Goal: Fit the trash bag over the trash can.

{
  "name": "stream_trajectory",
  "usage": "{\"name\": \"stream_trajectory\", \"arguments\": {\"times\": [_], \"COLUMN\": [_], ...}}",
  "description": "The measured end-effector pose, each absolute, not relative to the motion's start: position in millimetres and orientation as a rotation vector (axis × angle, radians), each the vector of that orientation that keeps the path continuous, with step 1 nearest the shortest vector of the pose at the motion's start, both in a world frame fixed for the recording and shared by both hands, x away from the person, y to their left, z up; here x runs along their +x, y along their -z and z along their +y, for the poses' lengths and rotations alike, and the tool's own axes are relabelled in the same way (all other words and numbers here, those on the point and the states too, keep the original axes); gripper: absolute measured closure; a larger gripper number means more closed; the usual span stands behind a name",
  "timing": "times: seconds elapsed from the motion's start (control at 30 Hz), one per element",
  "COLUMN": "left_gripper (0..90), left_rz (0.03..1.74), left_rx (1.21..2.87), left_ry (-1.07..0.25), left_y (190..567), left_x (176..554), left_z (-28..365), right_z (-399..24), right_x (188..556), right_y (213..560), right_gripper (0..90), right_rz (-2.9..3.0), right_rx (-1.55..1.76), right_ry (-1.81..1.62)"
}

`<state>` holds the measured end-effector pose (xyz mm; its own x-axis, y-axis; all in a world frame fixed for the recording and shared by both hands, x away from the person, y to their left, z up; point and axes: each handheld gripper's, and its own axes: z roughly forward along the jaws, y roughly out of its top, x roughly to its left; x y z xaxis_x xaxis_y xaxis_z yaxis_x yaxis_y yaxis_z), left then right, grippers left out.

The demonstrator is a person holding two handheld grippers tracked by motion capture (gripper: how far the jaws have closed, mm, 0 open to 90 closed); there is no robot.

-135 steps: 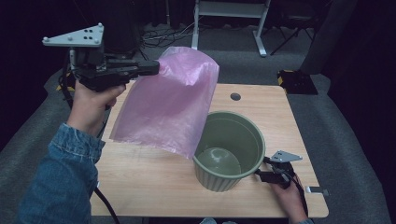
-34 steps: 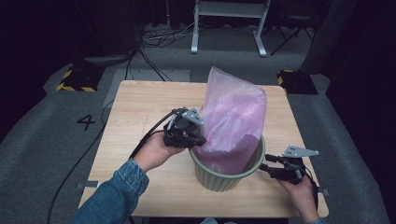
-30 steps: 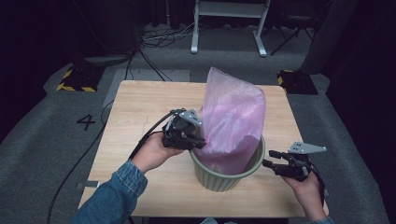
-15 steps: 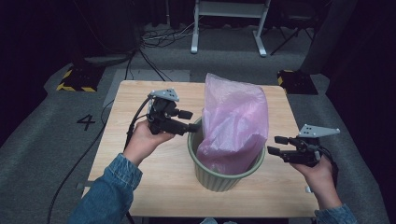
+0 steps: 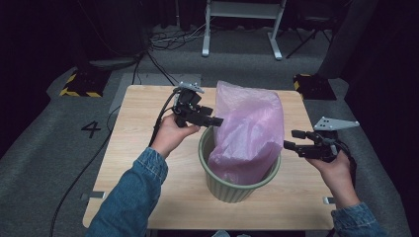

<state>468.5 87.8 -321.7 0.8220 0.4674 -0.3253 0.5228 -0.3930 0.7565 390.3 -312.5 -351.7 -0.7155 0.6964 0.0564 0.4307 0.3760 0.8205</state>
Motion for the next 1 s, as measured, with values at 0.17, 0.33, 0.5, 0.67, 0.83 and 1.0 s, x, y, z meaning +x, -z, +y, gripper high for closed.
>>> {"name": "stream_trajectory", "arguments": {"times": [0.17,0.33,0.5,0.67,0.83,1.0], "left_gripper": [58.4,70.6,86.2,88.7,88.9,88.9], "left_rz": [0.695,0.691,0.651,0.598,0.543,0.483], "left_rx": [2.098,2.112,2.088,2.044,2.017,2.012], "left_ry": [0.038,-0.047,-0.125,-0.162,-0.191,-0.201], "left_y": [323.0,318.9,312.2,304.6,297.7,292.1], "left_x": [465.6,460.7,450.6,438.2,425.9,412.3], "left_z": [77.9,77.4,80.7,87.7,92.8,96.2], "right_z": [-308.9,-307.5,-307.6,-305.6,-299.5,-292.5], "right_x": [392.3,392.6,391.5,385.7,382.6,379.6], "right_y": [351.5,347.2,337.5,322.6,309.0,298.8], "right_gripper": [40.1,40.1,40.3,40.3,40.0,39.3], "right_rz": [2.343,2.331,2.298,2.276,2.267,2.26], "right_rx": [0.984,0.979,0.968,0.937,0.89,0.861], "right_ry": [-1.238,-1.257,-1.261,-1.297,-1.366,-1.395]}}
